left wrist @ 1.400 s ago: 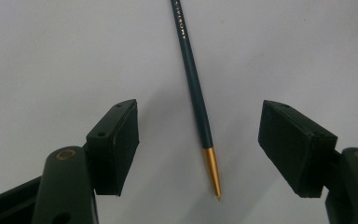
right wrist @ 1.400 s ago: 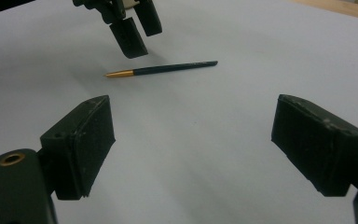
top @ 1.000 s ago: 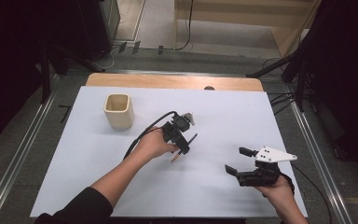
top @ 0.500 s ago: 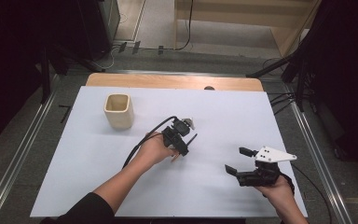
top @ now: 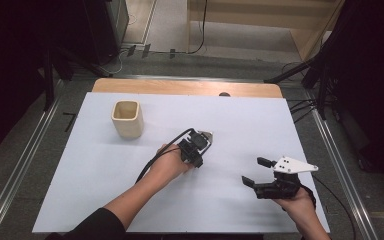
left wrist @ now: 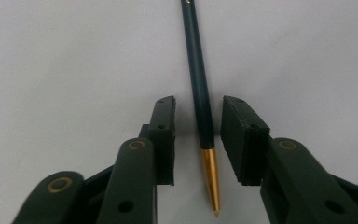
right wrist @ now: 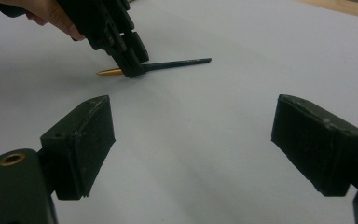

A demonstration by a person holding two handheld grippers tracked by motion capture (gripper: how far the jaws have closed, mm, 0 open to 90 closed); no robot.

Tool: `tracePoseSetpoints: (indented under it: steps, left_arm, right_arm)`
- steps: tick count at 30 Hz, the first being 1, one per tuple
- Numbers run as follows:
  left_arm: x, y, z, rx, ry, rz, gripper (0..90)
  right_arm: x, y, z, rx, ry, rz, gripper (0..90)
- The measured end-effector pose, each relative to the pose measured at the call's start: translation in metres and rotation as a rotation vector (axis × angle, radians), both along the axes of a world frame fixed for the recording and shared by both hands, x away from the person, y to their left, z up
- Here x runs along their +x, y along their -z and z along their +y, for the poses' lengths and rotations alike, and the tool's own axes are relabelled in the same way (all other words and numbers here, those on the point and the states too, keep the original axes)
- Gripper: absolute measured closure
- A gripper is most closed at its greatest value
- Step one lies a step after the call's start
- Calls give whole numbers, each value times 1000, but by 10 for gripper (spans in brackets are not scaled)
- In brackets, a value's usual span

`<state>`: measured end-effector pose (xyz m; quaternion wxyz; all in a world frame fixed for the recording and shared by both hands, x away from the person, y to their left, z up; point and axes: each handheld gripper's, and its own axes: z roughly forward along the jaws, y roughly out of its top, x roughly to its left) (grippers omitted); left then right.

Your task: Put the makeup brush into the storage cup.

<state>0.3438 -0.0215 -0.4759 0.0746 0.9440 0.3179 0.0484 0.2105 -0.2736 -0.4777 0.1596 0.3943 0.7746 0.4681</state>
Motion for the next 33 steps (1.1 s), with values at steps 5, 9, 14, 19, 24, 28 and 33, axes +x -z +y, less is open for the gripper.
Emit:
tracePoseSetpoints:
  steps: [5, 9, 14, 19, 24, 28, 33]
  left_arm:
    - [2, 0, -1, -1, -19, 23, 722]
    - [5, 0, 1, -5, -29, 34, 794]
    - [6, 0, 3, -23, -22, 37, 840]
    - [7, 0, 4, -25, -16, 43, 841]
    - [10, -4, 7, -66, -17, 69, 841]
    - [10, -14, 9, -130, -8, 62, 841]
    - [10, -24, 17, -190, -11, 63, 841]
  right_arm:
    - [0, 0, -1, 2, 4, 0, 140]
    - [0, 1, 0, -2, -5, 0, 139]
    - [0, 0, 1, -3, -7, -1, 140]
    - [0, 0, 2, -6, -9, 0, 140]
    - [0, 0, 1, -2, -11, 2, 140]
    - [0, 0, 1, -3, -16, 2, 141]
    - [0, 0, 1, 1, -19, 5, 141]
